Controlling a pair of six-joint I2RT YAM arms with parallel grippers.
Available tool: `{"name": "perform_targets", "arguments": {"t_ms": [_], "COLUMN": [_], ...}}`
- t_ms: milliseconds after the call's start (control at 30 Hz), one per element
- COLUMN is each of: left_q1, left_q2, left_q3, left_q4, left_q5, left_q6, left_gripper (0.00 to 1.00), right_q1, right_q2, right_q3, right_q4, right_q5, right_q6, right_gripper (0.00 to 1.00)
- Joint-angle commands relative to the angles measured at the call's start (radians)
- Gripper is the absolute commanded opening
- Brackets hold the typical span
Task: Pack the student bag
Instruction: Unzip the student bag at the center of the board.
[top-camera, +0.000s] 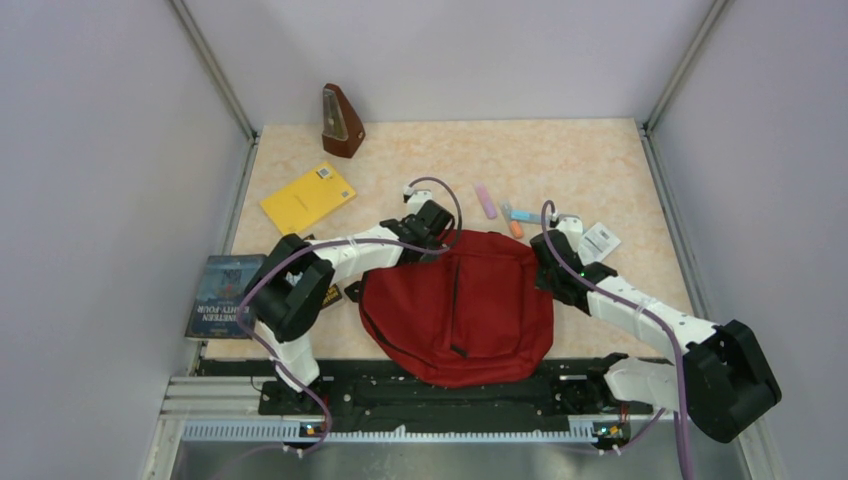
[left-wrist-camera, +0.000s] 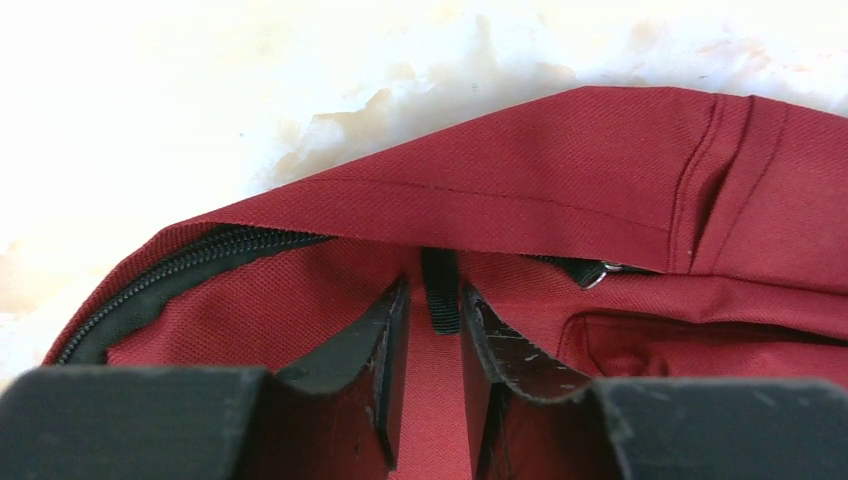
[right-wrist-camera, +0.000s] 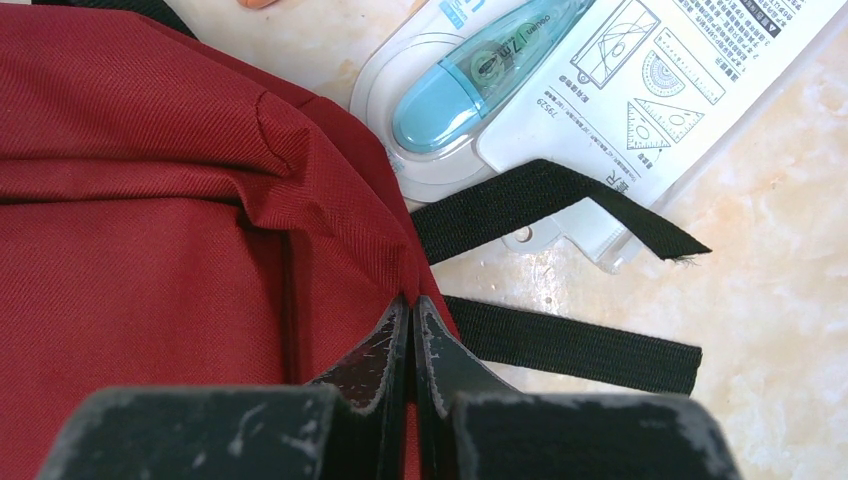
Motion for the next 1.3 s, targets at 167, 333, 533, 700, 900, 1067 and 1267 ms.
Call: {"name": "perform_targets", "arguments": {"t_ms": [167, 333, 533, 700, 900, 1067, 1267], "left_q1": [-0.001, -0.001, -0.001, -0.001, -0.001, -0.002, -0.001], "left_q2": [0.03, 0.02, -0.026, -0.072, -0.092, -0.107, -0.117], "left_q3": [0.07, 0.092, 0.098, 0.066, 0.047, 0.046, 0.045], "left_q4": [-0.092, -0.095, -0.121, -0.111, -0.114, -0.143, -0.165], "left_q5": [-0.068, -0.107, -0.202, -0.278, -0.332, -0.403, -0.439], "left_q6": [0.017, 0.051, 0.082, 0.102, 0.112, 0.118, 0.118], "left_gripper": [0.1, 0.0, 0.0, 0.0, 0.0, 0.0, 0.0], "right_q1": [-0.011, -0.012, -0.012, -0.011, -0.012, -0.012, -0.012], "right_q2": [-0.025, -0.031, -0.032, -0.03, -0.025, -0.022, -0.019], "right_q3": [0.01, 0.013, 0.01, 0.008, 0.007, 0.001, 0.001], "right_q4": [0.015, 0.009, 0.005, 0.006, 0.005, 0.006, 0.001], "right_q5": [-0.001, 0.012, 0.027, 0.033, 0.041, 0.05, 0.058], "right_q6": [0.0, -0.004, -0.006, -0.007, -0.004, 0.001, 0.012], "right_gripper": [0.0, 0.0, 0.0, 0.0, 0.0, 0.0, 0.0]}}
